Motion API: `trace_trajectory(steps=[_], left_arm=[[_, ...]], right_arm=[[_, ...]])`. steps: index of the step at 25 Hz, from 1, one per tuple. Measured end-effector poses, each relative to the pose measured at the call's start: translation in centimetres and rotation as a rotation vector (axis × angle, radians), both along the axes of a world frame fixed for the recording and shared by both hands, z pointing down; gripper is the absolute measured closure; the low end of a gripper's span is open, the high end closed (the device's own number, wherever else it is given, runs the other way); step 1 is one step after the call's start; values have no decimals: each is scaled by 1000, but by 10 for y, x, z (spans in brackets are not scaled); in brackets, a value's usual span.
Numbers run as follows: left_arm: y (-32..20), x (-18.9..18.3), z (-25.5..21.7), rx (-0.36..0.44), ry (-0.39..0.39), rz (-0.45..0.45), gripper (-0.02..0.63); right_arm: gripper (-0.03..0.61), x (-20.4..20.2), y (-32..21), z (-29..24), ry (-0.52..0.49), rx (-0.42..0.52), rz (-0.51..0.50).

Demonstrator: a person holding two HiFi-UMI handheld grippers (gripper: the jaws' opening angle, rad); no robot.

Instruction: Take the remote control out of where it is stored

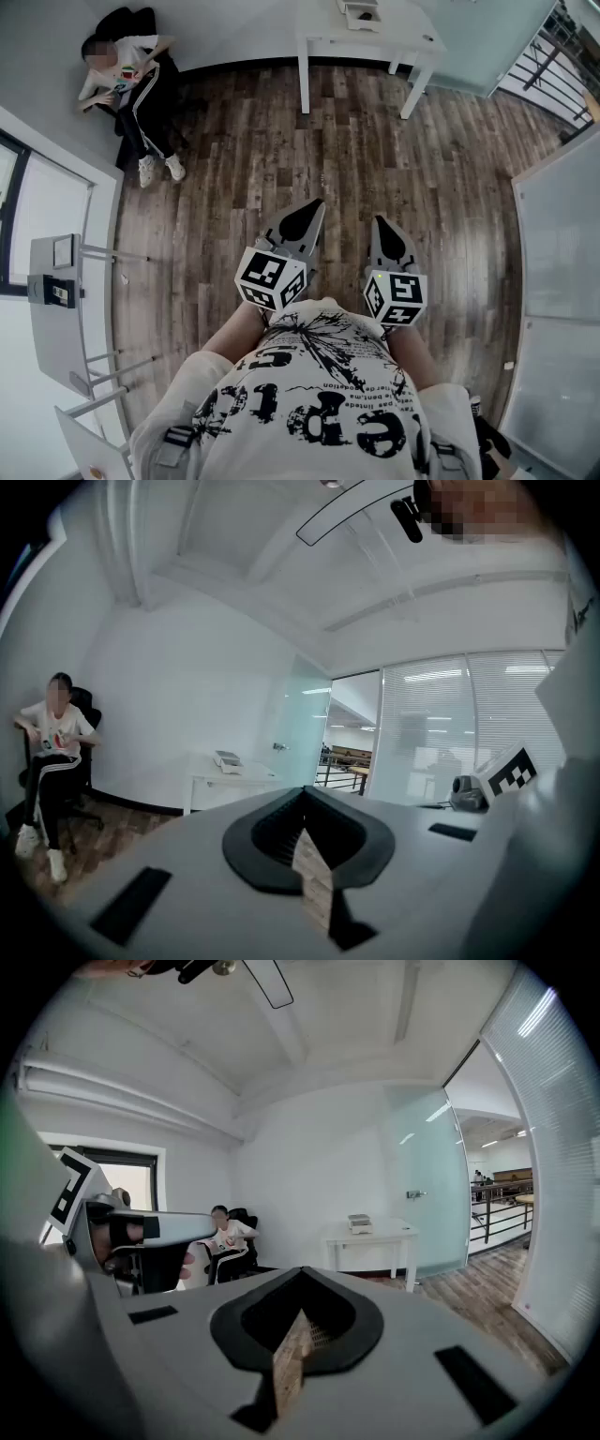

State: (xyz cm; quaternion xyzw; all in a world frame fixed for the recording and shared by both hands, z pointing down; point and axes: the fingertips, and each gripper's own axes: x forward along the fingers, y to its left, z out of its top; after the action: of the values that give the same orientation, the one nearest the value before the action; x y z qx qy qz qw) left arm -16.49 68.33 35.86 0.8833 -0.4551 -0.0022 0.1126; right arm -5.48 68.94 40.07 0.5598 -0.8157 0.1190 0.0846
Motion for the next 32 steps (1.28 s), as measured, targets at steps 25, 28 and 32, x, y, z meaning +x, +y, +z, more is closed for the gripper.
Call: trace_trajectory(steps=[25, 28, 32], left_arm=[[-18, 71, 33, -45, -5, 33, 604], [-39, 61, 28, -37, 8, 35, 604], [-71, 32, 23, -33, 19, 26, 604]], right_arm=[[577, 68, -13, 31, 57, -43, 6], [577, 63, -32, 27, 70, -41, 17], [577, 40, -66, 24, 69, -44, 21]])
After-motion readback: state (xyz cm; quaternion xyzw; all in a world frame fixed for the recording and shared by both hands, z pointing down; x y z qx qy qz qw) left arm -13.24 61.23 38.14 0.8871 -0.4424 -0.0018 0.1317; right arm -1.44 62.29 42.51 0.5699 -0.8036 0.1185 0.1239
